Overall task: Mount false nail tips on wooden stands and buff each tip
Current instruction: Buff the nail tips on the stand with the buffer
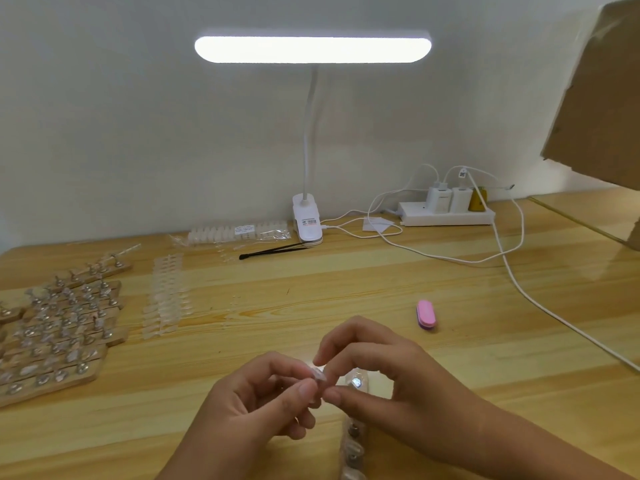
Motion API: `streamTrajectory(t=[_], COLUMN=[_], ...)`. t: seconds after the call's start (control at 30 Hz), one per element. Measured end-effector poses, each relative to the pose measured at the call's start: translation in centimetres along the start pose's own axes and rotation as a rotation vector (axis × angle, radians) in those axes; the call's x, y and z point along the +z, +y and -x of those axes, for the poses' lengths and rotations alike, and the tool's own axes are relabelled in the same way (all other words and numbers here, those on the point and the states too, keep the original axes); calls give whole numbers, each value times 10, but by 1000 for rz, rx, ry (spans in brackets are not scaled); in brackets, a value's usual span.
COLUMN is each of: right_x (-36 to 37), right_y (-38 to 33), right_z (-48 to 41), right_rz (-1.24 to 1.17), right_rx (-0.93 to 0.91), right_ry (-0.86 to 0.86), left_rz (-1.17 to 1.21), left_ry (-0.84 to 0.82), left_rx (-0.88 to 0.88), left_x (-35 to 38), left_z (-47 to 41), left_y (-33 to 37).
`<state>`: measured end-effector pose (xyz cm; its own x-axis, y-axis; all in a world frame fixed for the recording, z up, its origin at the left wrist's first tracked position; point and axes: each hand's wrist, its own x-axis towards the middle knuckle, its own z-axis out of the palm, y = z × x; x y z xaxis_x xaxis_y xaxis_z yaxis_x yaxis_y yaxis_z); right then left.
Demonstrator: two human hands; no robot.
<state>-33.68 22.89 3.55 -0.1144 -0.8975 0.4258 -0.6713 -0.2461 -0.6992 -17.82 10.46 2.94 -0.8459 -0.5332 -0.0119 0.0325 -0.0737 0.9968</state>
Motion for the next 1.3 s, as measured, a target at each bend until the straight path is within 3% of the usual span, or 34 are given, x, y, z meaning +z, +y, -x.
streamTrajectory(t=[0.1, 0.17, 0.27, 0.37, 0.7, 0.9, 1.0, 1.17, 1.3], right_x=[-33, -65, -97, -100, -92, -45, -16, 0, 3], right_y=[19, 38, 66, 75, 65, 22, 6, -2, -3], right_z=[-7, -7, 4, 9, 5, -6, -4, 1, 2], right_rz=[98, 251, 499, 515, 564, 85, -2, -111, -41], right_rx=[23, 205, 467, 490, 377, -24, -154, -196, -230], right_ry=[47, 183, 7, -84, -53, 225, 195, 187, 140], left_rz=[44, 102, 153, 194, 283, 330, 318, 347, 366], left_ry=[87, 135, 142, 129, 95, 77, 52, 1, -93], left_rx=[-6, -19, -43, -70, -102, -123, -129, -154, -167], left_x=[-3, -5, -6, -4, -5, -7, -7, -3, -2], left_z=[-5, -7, -8, -8, -6, -6, -5, -5, -3], left_y=[-3, -3, -5, -4, -1, 0, 0, -1, -2])
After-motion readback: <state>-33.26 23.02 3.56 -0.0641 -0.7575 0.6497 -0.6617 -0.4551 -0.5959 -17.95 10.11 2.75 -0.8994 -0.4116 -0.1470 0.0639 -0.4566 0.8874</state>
